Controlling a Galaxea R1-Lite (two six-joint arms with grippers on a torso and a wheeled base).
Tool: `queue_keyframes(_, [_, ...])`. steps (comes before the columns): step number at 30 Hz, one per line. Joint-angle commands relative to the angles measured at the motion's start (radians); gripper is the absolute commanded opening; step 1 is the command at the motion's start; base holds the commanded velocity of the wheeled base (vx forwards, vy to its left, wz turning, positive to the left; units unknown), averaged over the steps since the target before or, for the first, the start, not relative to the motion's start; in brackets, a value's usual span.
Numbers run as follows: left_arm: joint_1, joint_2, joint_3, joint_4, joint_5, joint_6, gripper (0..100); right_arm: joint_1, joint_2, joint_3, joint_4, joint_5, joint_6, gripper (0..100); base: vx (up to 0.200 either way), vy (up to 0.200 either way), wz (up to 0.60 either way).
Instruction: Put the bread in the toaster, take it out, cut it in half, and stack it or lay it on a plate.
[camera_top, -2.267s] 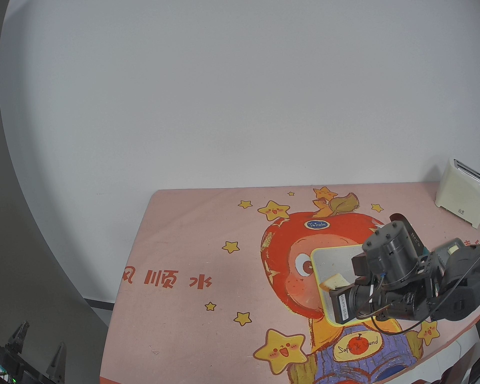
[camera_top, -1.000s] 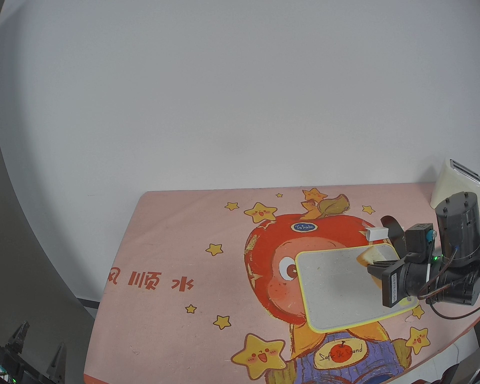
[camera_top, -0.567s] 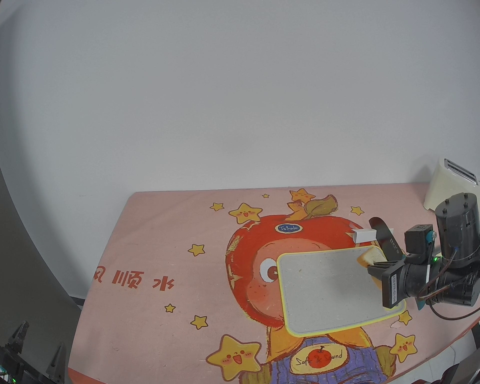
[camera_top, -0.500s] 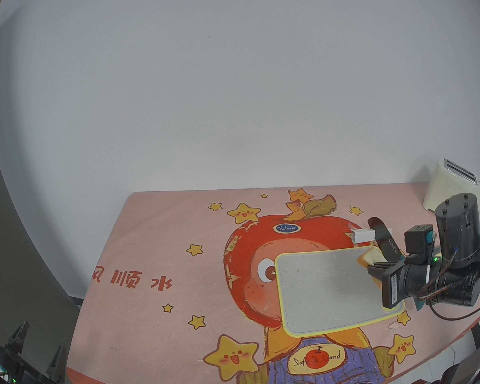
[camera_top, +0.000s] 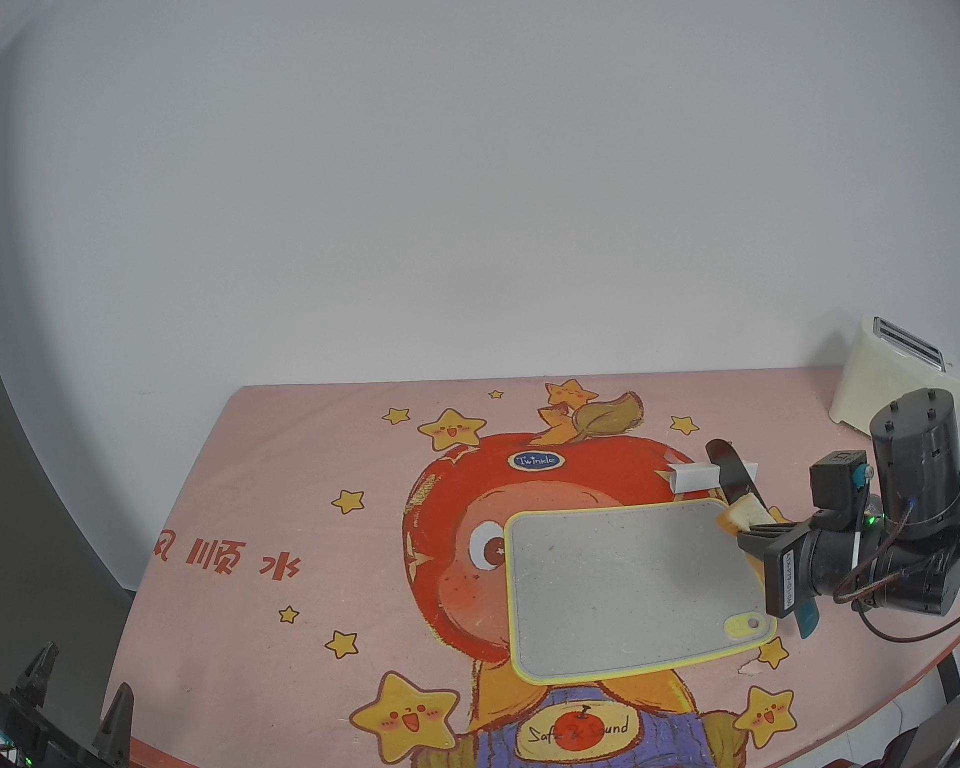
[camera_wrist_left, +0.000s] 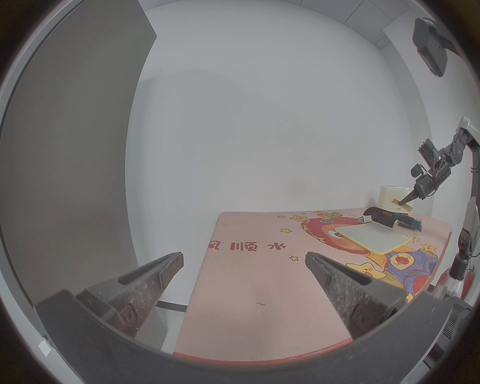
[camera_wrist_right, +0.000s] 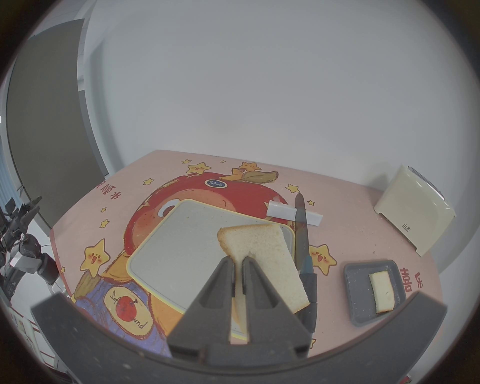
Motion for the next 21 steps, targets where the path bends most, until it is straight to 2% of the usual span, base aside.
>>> queue_keyframes(1, [0.001, 0.000, 0.018, 0.000, 0.001, 0.000, 100, 0.001, 0.003, -0.001, -0.001, 0.000, 0.000, 0, 0.000, -0.200, 0.00])
queue_keyframes(4, [0.001, 0.000, 0.018, 0.000, 0.001, 0.000, 100, 0.001, 0.003, 0.002, -0.001, 0.000, 0.000, 0, 0.000, -0.200, 0.00])
queue_keyframes(13, [0.003, 0.000, 0.018, 0.000, 0.001, 0.000, 100, 0.001, 0.003, 0.003, -0.002, -0.017, 0.000, 0, 0.000, 0.000, 0.00])
queue_keyframes(19, [0.003, 0.000, 0.018, 0.000, 0.001, 0.000, 100, 0.001, 0.005, 0.003, -0.002, -0.017, 0.000, 0, 0.000, -0.200, 0.00])
queue_keyframes(21, [0.003, 0.000, 0.018, 0.000, 0.001, 0.000, 100, 0.001, 0.005, 0.005, -0.001, -0.017, 0.000, 0, 0.000, 0.000, 0.00])
